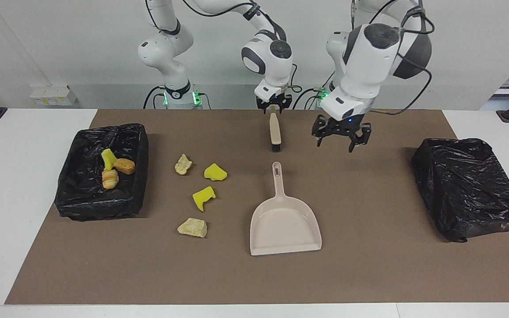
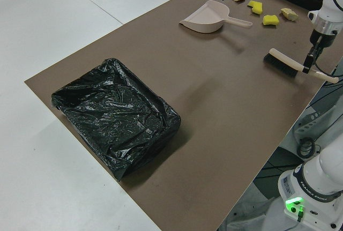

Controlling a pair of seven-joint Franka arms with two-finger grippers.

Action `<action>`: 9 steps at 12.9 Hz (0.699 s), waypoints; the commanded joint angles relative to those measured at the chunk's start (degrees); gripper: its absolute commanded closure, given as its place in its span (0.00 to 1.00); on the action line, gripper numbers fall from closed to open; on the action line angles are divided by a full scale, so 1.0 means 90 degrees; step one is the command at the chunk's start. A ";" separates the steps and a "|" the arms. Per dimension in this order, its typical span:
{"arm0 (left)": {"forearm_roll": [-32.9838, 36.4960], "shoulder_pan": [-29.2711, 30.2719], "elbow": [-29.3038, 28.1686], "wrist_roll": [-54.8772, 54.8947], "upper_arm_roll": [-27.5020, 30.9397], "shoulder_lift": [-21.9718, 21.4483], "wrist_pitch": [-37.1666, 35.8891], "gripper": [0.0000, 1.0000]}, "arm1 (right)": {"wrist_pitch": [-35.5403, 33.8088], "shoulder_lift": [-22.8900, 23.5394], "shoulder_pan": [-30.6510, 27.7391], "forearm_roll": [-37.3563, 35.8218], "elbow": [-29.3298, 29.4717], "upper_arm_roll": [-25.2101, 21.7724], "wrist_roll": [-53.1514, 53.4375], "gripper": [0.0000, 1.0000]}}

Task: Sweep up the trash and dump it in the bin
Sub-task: 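Reach the left gripper to the dustpan handle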

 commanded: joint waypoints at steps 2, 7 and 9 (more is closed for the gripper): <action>0.0064 -0.0661 0.0026 -0.0856 0.0115 0.0976 0.1067 0.00 | -0.0090 -0.0128 0.0149 0.0481 -0.0106 -0.0001 -0.0035 0.36; 0.0151 -0.1052 0.0065 -0.1179 0.0124 0.1864 0.1859 0.00 | -0.0140 -0.0216 0.0198 0.0521 -0.0233 -0.0001 -0.0045 0.70; 0.0269 -0.1052 0.0075 -0.1442 0.0124 0.1974 0.2055 0.00 | -0.0150 -0.0207 0.0189 0.0521 -0.0223 -0.0001 -0.0055 1.00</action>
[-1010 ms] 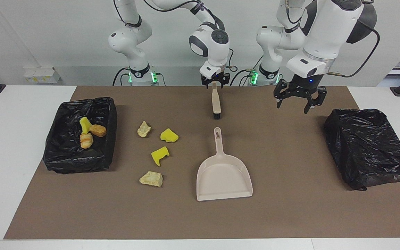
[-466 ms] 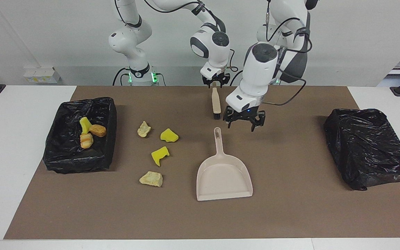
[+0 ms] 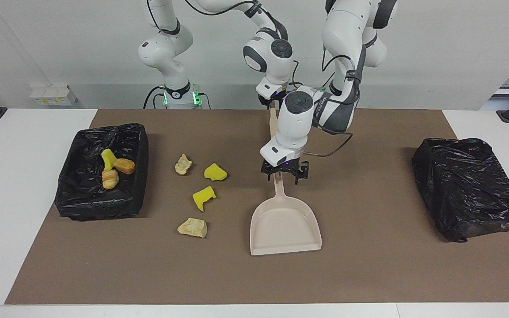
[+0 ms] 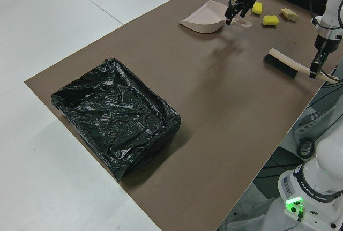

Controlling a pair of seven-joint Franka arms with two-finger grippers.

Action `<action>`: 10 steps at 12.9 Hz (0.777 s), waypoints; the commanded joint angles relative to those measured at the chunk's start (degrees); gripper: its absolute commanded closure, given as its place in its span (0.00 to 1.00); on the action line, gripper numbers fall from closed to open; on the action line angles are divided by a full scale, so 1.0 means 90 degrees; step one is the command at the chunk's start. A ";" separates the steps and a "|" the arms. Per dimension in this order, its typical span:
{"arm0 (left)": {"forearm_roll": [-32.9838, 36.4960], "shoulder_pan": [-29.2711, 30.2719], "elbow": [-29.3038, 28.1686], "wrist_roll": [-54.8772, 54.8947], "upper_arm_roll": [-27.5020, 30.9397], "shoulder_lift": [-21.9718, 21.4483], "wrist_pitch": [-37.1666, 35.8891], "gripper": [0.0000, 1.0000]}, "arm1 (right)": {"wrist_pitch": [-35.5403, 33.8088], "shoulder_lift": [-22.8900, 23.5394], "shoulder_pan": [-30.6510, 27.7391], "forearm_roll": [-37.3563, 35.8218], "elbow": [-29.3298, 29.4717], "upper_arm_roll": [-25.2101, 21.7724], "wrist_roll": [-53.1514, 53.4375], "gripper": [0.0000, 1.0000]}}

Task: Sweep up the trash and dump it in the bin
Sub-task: 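Lift the dustpan with the left gripper while the right gripper grasps the brush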

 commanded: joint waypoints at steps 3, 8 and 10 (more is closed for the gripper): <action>0.0165 -0.0113 0.0081 -0.0236 0.0121 0.0090 0.0074 0.27 | -0.0442 -0.0154 -0.0098 0.0142 -0.0092 -0.0034 -0.0152 1.00; 0.0546 -0.0045 0.0081 -0.0090 0.0140 -0.0192 0.0045 0.86 | -0.0931 -0.0261 -0.0497 0.0122 -0.0092 -0.0054 -0.0434 1.00; 0.0546 -0.0016 -0.0074 0.0532 0.0169 -0.0465 -0.0168 0.90 | -0.1223 -0.0475 -0.0809 0.0112 -0.0092 -0.0063 -0.0766 1.00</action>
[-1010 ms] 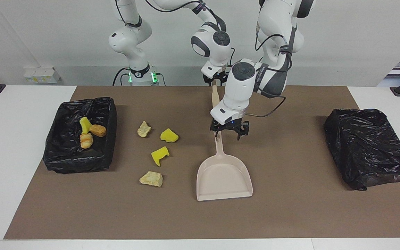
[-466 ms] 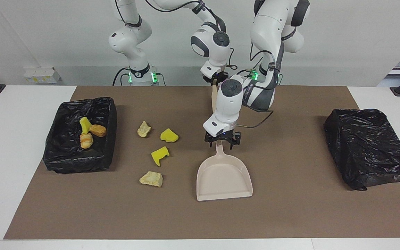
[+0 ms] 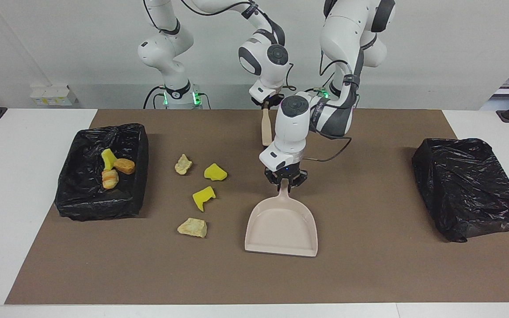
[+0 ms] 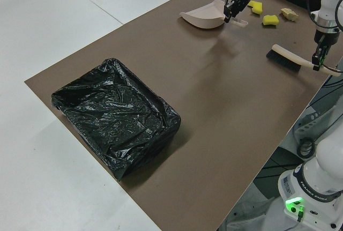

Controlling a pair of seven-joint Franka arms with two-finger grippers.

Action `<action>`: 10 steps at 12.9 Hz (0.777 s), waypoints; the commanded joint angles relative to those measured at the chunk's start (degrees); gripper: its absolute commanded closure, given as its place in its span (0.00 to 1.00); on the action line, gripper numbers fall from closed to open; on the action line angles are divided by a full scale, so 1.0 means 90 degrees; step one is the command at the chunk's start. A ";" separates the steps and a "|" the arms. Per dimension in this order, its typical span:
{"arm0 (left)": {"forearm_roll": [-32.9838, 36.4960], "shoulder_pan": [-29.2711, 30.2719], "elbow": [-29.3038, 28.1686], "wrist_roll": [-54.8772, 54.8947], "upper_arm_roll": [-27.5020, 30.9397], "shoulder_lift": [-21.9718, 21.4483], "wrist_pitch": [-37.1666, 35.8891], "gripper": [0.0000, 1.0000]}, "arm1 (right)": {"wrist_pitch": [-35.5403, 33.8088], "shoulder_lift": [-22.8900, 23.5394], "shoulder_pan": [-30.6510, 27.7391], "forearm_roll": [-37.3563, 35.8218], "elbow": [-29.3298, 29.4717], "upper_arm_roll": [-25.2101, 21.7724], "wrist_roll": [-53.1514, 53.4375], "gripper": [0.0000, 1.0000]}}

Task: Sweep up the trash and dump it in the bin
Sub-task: 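Lift the dustpan with the left gripper while the right gripper grasps the brush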

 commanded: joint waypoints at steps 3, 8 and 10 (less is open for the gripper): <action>0.0119 0.0084 -0.0620 0.2200 0.0185 -0.0852 -0.0758 0.90 | -0.0817 -0.0664 -0.0880 0.0033 -0.0095 -0.0010 -0.0869 1.00; 0.0529 0.0495 -0.1401 0.5336 0.0225 -0.1546 -0.0973 0.94 | -0.1209 -0.1036 -0.1945 -0.0532 -0.0075 -0.0010 -0.1535 1.00; 0.0539 0.0621 -0.1520 0.6322 0.0215 -0.1606 -0.0983 0.98 | -0.1200 -0.0978 -0.2306 -0.1000 0.0012 -0.0010 -0.1719 1.00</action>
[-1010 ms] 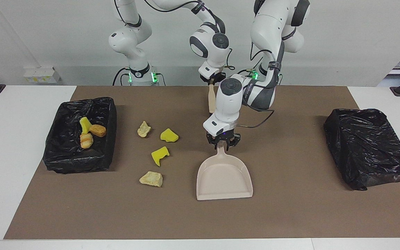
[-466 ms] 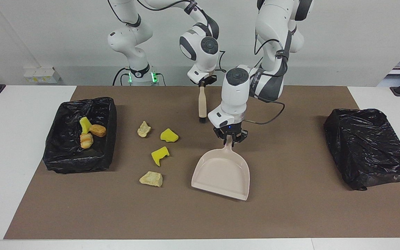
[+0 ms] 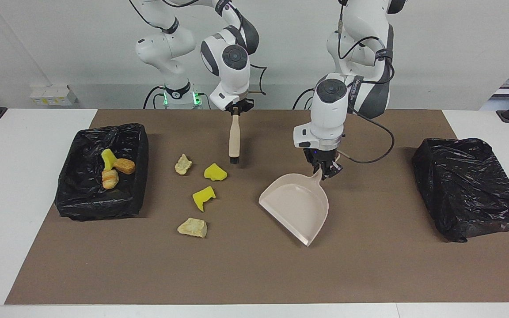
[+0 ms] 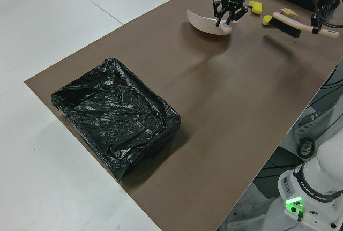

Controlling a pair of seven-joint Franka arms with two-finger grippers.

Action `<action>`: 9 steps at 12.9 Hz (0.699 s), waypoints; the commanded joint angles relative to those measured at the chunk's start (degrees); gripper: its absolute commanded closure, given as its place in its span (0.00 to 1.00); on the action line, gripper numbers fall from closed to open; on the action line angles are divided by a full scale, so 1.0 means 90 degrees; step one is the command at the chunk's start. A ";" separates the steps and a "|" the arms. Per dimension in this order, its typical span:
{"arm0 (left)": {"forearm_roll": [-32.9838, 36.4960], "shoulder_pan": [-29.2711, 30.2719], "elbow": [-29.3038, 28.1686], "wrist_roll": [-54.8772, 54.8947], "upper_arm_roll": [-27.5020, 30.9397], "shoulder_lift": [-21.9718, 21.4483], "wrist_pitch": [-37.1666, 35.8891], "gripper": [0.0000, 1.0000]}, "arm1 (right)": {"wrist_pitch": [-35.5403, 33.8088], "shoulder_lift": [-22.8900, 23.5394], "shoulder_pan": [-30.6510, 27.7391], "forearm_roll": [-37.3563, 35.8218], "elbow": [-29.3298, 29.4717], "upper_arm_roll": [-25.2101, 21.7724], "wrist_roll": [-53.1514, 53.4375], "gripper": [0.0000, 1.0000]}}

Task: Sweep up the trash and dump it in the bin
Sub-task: 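Lift the dustpan with the left gripper while the right gripper grasps the brush, then sweep the sponge and bread pieces toward the dustpan with the right gripper's brush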

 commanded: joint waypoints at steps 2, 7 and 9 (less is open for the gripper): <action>0.0144 0.0146 -0.0392 0.1642 -0.0041 -0.0309 0.0032 1.00 | 0.0058 0.0033 -0.0835 -0.1000 0.0009 0.0066 -0.1026 1.00; 0.0144 -0.0185 -0.0382 0.1879 -0.0061 -0.0221 0.0285 1.00 | 0.0566 0.1036 -0.2007 -0.2485 0.1002 0.0066 -0.2941 1.00; 0.0144 -0.0215 -0.0401 0.1869 -0.0071 -0.0240 0.0267 1.00 | 0.0567 0.1603 -0.2195 -0.2965 0.1782 0.0076 -0.3275 1.00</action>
